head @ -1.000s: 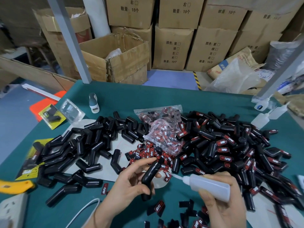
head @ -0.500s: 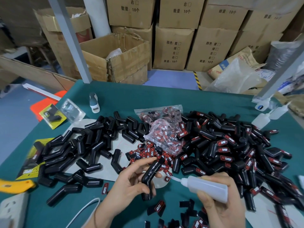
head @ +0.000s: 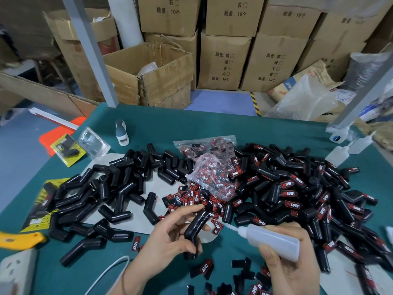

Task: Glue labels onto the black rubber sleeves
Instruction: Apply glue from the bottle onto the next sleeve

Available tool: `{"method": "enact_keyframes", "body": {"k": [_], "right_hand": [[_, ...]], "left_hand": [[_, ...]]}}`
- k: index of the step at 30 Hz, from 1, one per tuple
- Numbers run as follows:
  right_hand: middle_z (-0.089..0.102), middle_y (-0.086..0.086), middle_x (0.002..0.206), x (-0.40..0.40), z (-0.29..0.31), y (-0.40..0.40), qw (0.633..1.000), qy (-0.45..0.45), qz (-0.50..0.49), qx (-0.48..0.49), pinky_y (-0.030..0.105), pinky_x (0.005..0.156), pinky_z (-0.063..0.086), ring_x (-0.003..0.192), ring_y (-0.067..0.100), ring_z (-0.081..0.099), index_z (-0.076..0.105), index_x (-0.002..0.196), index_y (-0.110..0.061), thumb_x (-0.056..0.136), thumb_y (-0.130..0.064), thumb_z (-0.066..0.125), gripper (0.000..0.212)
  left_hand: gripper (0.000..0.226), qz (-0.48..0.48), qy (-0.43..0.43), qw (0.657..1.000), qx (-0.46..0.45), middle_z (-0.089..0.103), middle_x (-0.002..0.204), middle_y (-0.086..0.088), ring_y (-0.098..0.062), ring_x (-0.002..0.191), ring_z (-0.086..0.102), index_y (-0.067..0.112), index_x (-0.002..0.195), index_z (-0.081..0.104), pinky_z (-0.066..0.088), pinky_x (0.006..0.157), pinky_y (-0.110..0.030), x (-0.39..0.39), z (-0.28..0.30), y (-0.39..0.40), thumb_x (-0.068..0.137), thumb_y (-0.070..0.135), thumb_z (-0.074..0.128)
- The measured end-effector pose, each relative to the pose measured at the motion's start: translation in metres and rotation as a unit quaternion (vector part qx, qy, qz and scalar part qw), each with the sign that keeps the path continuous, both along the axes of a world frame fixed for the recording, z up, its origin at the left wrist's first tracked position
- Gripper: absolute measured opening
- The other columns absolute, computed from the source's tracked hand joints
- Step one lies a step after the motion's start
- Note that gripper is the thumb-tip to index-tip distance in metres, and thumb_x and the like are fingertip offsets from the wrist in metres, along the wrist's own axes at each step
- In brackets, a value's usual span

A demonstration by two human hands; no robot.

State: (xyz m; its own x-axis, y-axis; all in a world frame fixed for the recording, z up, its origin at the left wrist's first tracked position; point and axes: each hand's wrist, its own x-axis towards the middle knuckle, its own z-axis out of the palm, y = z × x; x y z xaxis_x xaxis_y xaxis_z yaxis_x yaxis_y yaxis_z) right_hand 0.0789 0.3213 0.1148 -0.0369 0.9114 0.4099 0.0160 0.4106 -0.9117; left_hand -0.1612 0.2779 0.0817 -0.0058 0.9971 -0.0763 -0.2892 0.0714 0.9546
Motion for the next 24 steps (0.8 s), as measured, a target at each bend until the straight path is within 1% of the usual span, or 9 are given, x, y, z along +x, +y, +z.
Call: {"method": "enact_keyframes", "body": {"k": [5, 10, 15, 18, 21, 24], "right_hand": [[0.066, -0.006, 0.096, 0.0006, -0.0028, 0.0005, 1.000, 0.007, -0.004, -0.005, 0.015, 0.075, 0.052, 0.088, 0.015, 0.065, 0.069, 0.104, -0.031, 0.078, -0.035, 0.074, 0.027], [0.066, -0.007, 0.096, 0.0008, -0.0031, 0.0016, 1.000, 0.007, 0.000, 0.001, 0.015, 0.076, 0.052, 0.089, 0.014, 0.065, 0.069, 0.105, -0.032, 0.079, -0.034, 0.073, 0.026], [0.066, -0.005, 0.097, 0.0012, -0.0053, 0.0016, 1.000, 0.018, -0.003, -0.002, 0.016, 0.076, 0.053, 0.089, 0.015, 0.066, 0.070, 0.105, -0.031, 0.079, -0.033, 0.074, 0.027], [0.066, -0.006, 0.098, 0.0012, -0.0050, 0.0017, 1.000, 0.023, -0.001, -0.006, 0.015, 0.075, 0.054, 0.089, 0.013, 0.067, 0.069, 0.106, -0.032, 0.079, -0.032, 0.074, 0.027], [0.066, -0.006, 0.098, 0.0016, -0.0045, 0.0015, 1.000, 0.013, 0.000, -0.005, 0.016, 0.074, 0.054, 0.088, 0.015, 0.066, 0.069, 0.105, -0.032, 0.078, -0.033, 0.074, 0.028], [0.066, -0.006, 0.097, 0.0020, -0.0034, 0.0005, 1.000, 0.011, -0.004, -0.012, 0.017, 0.075, 0.054, 0.088, 0.013, 0.066, 0.070, 0.105, -0.032, 0.077, -0.035, 0.074, 0.028]], "left_hand": [[0.080, -0.001, 0.003, 1.000, 0.001, 0.073, 0.118, -0.018, -0.032, 0.074, 0.072, 0.033, 0.134, 0.067, 0.059, 0.070, -0.036, -0.0009, -0.0010, 0.0006, 0.063, 0.000, 0.075], [0.077, 0.003, -0.009, 1.000, 0.011, 0.072, 0.118, -0.018, -0.033, 0.075, 0.072, 0.032, 0.136, 0.066, 0.059, 0.070, -0.037, -0.0020, 0.0004, -0.0001, 0.067, 0.001, 0.077], [0.076, 0.004, -0.021, 1.000, 0.017, 0.073, 0.117, -0.020, -0.032, 0.074, 0.073, 0.030, 0.136, 0.066, 0.059, 0.070, -0.036, -0.0014, 0.0014, 0.0003, 0.066, 0.001, 0.075], [0.073, 0.006, -0.020, 1.000, 0.023, 0.072, 0.119, -0.021, -0.032, 0.074, 0.073, 0.028, 0.137, 0.065, 0.059, 0.070, -0.035, -0.0008, 0.0016, 0.0004, 0.069, 0.001, 0.072], [0.071, 0.005, -0.020, 0.999, 0.029, 0.072, 0.120, -0.022, -0.032, 0.074, 0.074, 0.028, 0.137, 0.065, 0.059, 0.071, -0.037, -0.0011, 0.0006, 0.0000, 0.072, 0.001, 0.073], [0.074, 0.005, -0.016, 1.000, 0.026, 0.072, 0.119, -0.023, -0.032, 0.074, 0.074, 0.026, 0.138, 0.065, 0.060, 0.070, -0.036, -0.0018, -0.0009, -0.0005, 0.069, -0.001, 0.068]]}}
